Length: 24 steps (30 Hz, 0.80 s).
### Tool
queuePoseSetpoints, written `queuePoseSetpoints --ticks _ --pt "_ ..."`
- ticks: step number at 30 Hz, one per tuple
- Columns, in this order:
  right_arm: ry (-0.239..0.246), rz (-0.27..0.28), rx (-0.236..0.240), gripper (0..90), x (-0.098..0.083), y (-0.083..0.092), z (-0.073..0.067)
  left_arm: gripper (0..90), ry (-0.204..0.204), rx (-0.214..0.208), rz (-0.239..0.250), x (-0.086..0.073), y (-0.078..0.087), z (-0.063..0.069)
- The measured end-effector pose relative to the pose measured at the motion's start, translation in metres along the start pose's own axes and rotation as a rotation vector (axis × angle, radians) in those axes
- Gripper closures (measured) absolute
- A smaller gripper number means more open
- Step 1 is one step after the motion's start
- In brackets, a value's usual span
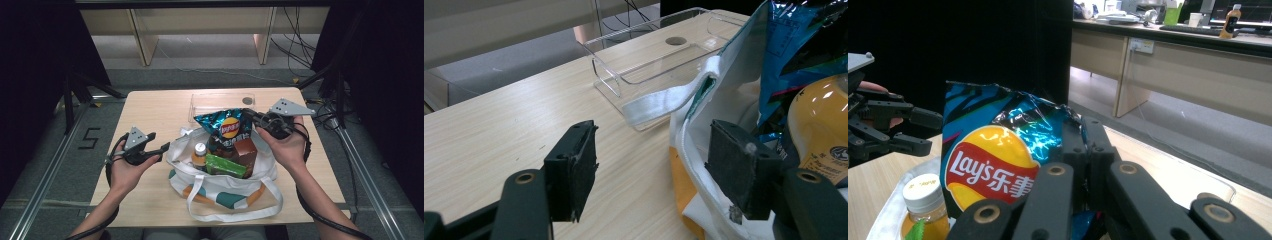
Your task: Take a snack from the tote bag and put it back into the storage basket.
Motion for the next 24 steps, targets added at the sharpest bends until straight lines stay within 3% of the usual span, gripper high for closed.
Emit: queuePoseSetpoints --ticks 4,11,12,14,16,20,21,24 --pt "0.017 0.018 -0.005 90.0 0.003 -0.001 0.001 35.4 -0.001 0.001 -0.001 0.000 0.000 0.000" --pt "-0.023 0.042 0.006 90.0 0.011 0.001 -0.001 35.4 0.002 -0.004 0.009 0.001 -0.001 0.001" --pt "-0.005 0.054 -0.012 90.0 0.013 0.001 0.002 35.4 0.003 -0.003 0.009 0.001 -0.001 0.001" --pt "-0.037 0.048 -0.007 90.0 0.013 0.002 0.000 35.4 0.004 0.003 0.004 0.001 0.000 0.000" --pt "-0.003 0.065 -0.013 90.0 0.017 0.001 0.003 35.4 0.006 0.004 0.006 0.001 0.000 0.000" --pt "-0.034 0.064 -0.007 90.0 0.018 0.002 0.001 35.4 0.008 0.004 0.006 0.001 0.000 0.000" --pt "-0.010 0.080 -0.007 90.0 0.021 0.001 0.002 35.4 0.007 0.004 0.007 0.001 0.000 0.000" --pt "-0.030 0.069 0.005 90.0 0.021 0.001 0.000 35.5 0.007 0.006 0.008 0.001 0.001 0.000"
Point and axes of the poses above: each handheld gripper's, and its own axes: y roughly backward along the jaws, x roughly out of its top, z roughly to its right, the point moved 9 cm from there along -y, roughly forward along the jaws, and after that the axes turned 3 degrees about -y, right-handed, at the moved point
